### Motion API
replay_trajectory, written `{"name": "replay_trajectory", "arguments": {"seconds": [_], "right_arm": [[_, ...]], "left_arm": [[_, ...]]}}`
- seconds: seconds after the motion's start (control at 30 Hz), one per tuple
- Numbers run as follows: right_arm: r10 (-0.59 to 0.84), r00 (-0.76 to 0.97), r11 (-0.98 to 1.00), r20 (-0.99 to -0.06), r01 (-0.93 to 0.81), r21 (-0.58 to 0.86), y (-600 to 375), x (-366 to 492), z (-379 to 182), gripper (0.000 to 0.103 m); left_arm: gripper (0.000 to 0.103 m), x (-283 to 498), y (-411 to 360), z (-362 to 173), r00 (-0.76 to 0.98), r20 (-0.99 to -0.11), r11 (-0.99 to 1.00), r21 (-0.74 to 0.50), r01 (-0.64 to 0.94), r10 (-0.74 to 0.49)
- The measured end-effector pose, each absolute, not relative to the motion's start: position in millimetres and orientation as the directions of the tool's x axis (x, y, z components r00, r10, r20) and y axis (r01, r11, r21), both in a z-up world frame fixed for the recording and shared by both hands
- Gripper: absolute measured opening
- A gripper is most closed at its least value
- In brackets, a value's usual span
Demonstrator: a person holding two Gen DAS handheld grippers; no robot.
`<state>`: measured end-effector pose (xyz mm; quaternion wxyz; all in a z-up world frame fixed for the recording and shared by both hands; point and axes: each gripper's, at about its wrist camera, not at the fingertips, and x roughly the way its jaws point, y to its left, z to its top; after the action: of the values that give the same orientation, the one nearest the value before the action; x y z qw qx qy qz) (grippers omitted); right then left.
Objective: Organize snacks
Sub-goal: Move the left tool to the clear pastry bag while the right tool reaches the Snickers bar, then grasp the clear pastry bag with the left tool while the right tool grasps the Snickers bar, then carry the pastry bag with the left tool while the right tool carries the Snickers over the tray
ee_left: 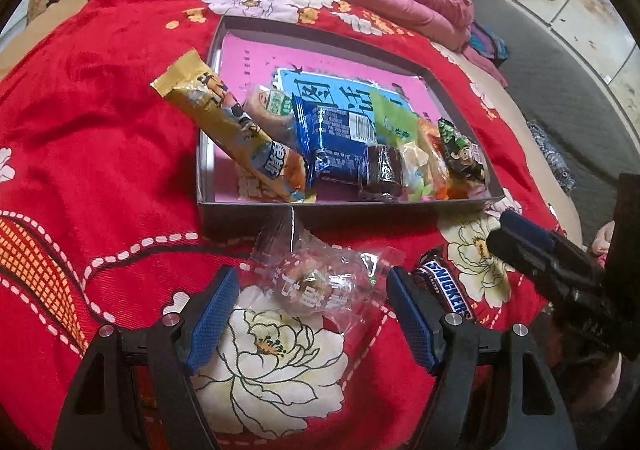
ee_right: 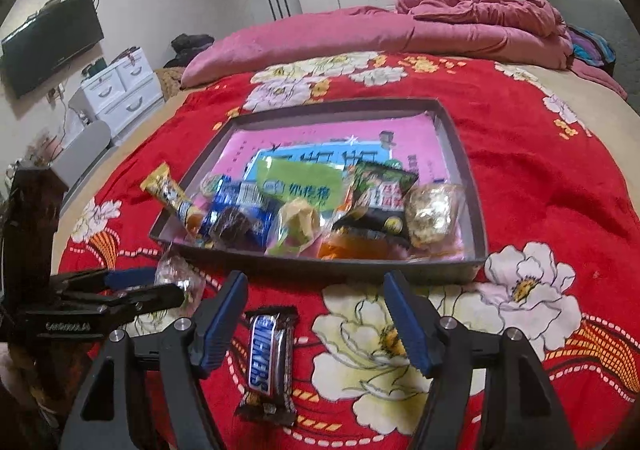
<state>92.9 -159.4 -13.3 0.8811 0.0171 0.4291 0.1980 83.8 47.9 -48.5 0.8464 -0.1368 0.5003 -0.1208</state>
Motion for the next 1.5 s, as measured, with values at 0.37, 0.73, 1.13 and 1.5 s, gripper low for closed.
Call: {"name": "replay_trajectory", "arguments": {"seconds": [0.37,0.73,1.13,1.5], "right_arm": [[0.351,0.445,0.902,-0.824,-0.396,0.171,-139.7,79.8,-37.9,0.07],[0.305,0.419,0.89,-0.856,-0.445,0.099,-122.6,72.6,-54.0,0.051],[0.323,0.419,0.883,-0.849,-0.457,0.111,-123.9,73.4,-57.8,0.029],[0.351,0.438,0.878,-0.828,-0.461,0.129,-126.3,70.1,-46.3,0.029]], "left_arm": [[0.077,84.8,42.9,-55.4,0.459,-0.829,0.944,-0.32,0.078,-0.319],[0.078,86.9,36.6,-60.1,0.458,-0.838,0.953,-0.289,0.086,-0.296],[0.071,88.8,19.4,-65.3,0.463,-0.857,0.974,-0.194,0.118,-0.226],[0.046,80.8,16.9,-47.9,0.483,-0.826,0.956,-0.241,0.164,-0.291]]}}
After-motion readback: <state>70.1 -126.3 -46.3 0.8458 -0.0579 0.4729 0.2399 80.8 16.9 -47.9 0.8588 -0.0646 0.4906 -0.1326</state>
